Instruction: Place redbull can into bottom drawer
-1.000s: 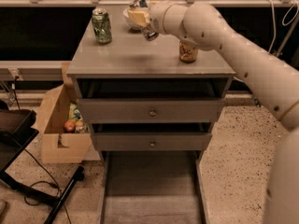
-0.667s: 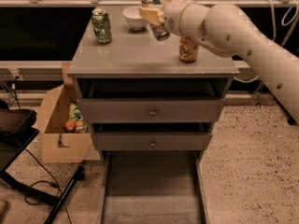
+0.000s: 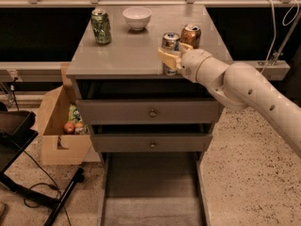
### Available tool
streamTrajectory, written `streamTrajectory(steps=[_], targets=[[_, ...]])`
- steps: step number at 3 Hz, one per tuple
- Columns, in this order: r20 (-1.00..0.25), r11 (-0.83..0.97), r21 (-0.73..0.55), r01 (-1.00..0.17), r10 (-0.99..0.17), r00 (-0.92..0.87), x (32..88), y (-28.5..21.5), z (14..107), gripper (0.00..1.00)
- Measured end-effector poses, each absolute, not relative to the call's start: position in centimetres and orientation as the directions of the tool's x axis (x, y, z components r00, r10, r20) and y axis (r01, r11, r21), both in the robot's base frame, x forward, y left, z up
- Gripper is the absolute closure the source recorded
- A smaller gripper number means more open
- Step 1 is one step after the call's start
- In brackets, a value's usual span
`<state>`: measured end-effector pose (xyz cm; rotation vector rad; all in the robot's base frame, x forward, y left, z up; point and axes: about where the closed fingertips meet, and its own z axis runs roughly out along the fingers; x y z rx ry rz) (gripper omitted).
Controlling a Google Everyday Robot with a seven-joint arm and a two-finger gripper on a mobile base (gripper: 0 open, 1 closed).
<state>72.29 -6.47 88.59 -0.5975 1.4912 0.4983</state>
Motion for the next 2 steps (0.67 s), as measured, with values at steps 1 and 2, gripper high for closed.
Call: streamTrajectory(steps=[1,2], targets=[[-0.998,0.762,-0.061,-0.644,-0.055,0.029,72.29,-6.46,88.59,1.00],[-0.998,0.762,-0.061,-0.644,-0.055,0.029,72.29,-6.46,88.60,1.00]])
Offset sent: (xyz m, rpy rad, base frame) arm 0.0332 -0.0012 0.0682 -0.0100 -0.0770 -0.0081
